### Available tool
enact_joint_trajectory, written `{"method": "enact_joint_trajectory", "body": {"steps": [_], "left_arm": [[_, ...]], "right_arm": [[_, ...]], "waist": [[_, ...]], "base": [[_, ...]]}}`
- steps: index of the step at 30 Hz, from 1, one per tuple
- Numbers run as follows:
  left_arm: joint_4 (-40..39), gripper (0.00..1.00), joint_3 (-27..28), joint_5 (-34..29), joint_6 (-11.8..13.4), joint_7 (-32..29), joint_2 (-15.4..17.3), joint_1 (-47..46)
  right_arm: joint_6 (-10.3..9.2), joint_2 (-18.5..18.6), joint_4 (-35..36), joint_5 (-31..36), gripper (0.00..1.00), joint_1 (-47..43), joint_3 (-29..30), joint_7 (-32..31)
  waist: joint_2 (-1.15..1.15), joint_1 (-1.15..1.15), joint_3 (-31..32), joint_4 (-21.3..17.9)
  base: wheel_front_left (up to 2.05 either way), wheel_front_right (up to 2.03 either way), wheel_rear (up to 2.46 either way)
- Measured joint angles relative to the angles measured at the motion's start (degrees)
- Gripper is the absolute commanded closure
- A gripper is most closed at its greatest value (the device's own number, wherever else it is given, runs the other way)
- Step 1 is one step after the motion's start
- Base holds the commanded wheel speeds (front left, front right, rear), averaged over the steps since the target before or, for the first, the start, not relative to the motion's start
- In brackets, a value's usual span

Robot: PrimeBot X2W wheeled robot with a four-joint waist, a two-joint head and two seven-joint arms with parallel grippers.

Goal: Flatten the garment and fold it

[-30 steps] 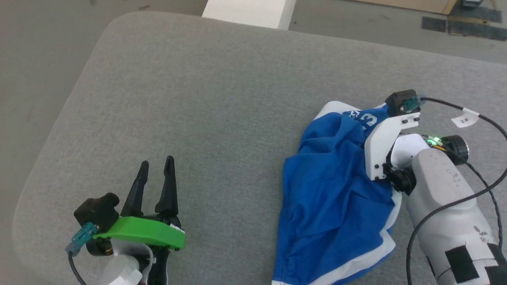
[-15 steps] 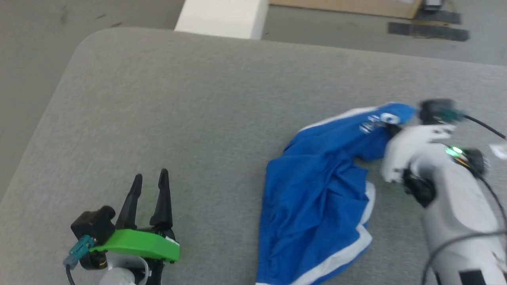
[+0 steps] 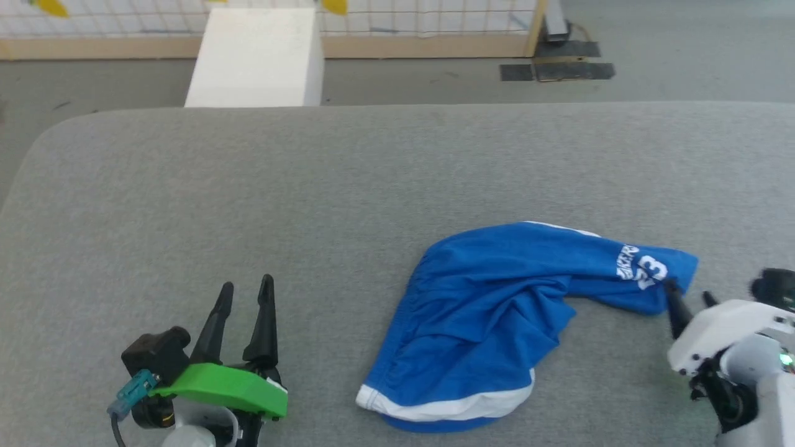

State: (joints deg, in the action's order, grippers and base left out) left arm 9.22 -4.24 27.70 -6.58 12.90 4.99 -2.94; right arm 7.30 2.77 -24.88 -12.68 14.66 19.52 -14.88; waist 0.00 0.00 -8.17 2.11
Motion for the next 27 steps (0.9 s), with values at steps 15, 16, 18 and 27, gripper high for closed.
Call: {"method": "enact_joint_trajectory", "body": {"steps": [15,16,18,27], "left_arm": [[6.5,0.0,-16.8,1.0,0.0,-40.3,1.5,-22.5],[7.2,0.0,-18.6,0.4,-0.1,-42.5,1.8,-22.9],[9.1,0.0,-22.2,-1.6,-0.5,-46.4,2.9,-23.4],[12.1,1.0,-27.5,-0.8,-0.5,-50.7,5.3,-22.7]], "right_arm": [[-0.01,0.1,7.1,-3.7,0.0,-3.3,0.6,6.3],[-0.01,0.1,7.1,-3.9,0.0,-3.3,0.5,6.3],[-0.01,0.1,7.1,-4.3,0.0,-3.3,0.0,6.3],[-0.01,0.1,6.4,-5.0,0.0,-4.3,0.1,7.9]], "waist": [[0.0,0.0,-0.9,-4.5],[0.0,0.0,-1.0,-4.8],[0.0,0.0,-1.4,-5.7],[0.0,0.0,-3.3,-8.1]], "base": [[0.0,0.0,0.0],[0.0,0.0,0.0],[0.0,0.0,0.0],[0.0,0.0,0.0]]}}
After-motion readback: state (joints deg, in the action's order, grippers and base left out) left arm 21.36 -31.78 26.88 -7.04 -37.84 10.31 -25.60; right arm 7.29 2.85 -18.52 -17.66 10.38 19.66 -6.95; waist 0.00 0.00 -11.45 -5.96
